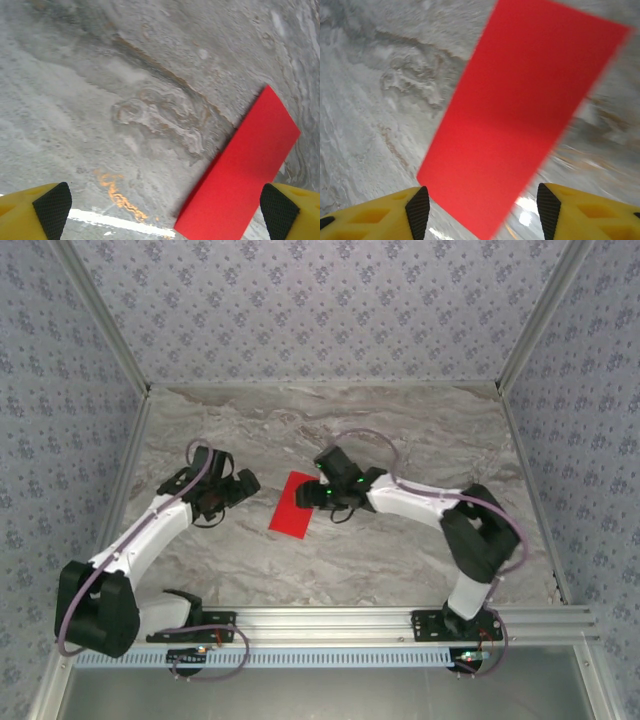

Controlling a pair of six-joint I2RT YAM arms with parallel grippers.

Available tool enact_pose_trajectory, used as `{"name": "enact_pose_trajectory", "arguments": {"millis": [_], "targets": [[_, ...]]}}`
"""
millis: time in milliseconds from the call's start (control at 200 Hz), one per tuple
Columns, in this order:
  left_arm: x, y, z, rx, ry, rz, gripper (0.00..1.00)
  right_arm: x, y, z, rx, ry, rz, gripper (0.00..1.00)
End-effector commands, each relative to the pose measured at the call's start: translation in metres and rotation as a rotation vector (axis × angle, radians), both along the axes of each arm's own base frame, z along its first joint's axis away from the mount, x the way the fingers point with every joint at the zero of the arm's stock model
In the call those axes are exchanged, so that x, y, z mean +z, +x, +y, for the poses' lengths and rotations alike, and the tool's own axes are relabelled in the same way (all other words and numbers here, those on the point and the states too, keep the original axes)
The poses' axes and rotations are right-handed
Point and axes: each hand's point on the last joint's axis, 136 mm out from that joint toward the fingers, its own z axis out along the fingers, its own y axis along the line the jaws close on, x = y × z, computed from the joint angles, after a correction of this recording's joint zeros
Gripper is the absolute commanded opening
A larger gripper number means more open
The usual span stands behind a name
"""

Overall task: Fold a paper plane with a square sheet of paper (pick it up from the middle)
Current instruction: Turn over the paper at the center of the table, then move the paper to the center of the table.

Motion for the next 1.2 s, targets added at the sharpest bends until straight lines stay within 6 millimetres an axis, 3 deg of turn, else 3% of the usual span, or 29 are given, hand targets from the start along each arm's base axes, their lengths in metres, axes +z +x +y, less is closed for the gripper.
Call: {"name": "enact_pose_trajectory", "arguments": {"millis": [0, 90, 220, 450, 670, 809, 829, 849, 979, 1099, 1194], "targets": [[0.007, 0.001, 0.009, 0.041, -0.039, -0.030, 0.99, 0.011, 0.008, 0.048, 0.044, 0.135, 0.015, 0.60], [0.005, -0.002, 0.016, 0.054, -0.033, -0.029, 0.99, 0.003, 0.011, 0.069, 0.065, 0.174, 0.041, 0.58], [0.003, -0.006, 0.019, 0.062, -0.044, -0.025, 0.99, -0.015, 0.011, 0.085, 0.082, 0.182, 0.093, 0.56], [0.006, -0.007, 0.020, 0.080, -0.059, -0.036, 0.99, -0.047, 0.002, 0.088, 0.126, 0.117, 0.155, 0.55], [0.010, -0.006, 0.015, 0.061, -0.082, -0.041, 0.99, -0.074, -0.025, 0.059, 0.263, 0.001, 0.169, 0.55], [0.013, -0.004, 0.001, -0.007, -0.134, -0.050, 0.99, -0.089, -0.052, 0.012, 0.422, -0.089, 0.162, 0.55], [0.013, -0.004, -0.001, -0.019, -0.145, -0.051, 0.99, -0.083, -0.051, 0.009, 0.441, -0.082, 0.145, 0.55], [0.014, -0.003, -0.004, -0.031, -0.156, -0.052, 0.99, -0.090, -0.061, -0.006, 0.454, -0.097, 0.170, 0.55], [0.014, -0.002, -0.030, -0.131, -0.241, -0.077, 0.99, -0.070, -0.068, -0.034, 0.515, -0.043, 0.151, 0.55], [0.023, -0.001, -0.063, -0.253, -0.300, -0.117, 0.99, -0.025, -0.063, -0.037, 0.480, 0.045, 0.088, 0.57], [0.033, -0.002, -0.094, -0.353, -0.344, -0.149, 0.97, 0.002, -0.054, -0.050, 0.338, 0.089, 0.064, 0.60]]}}
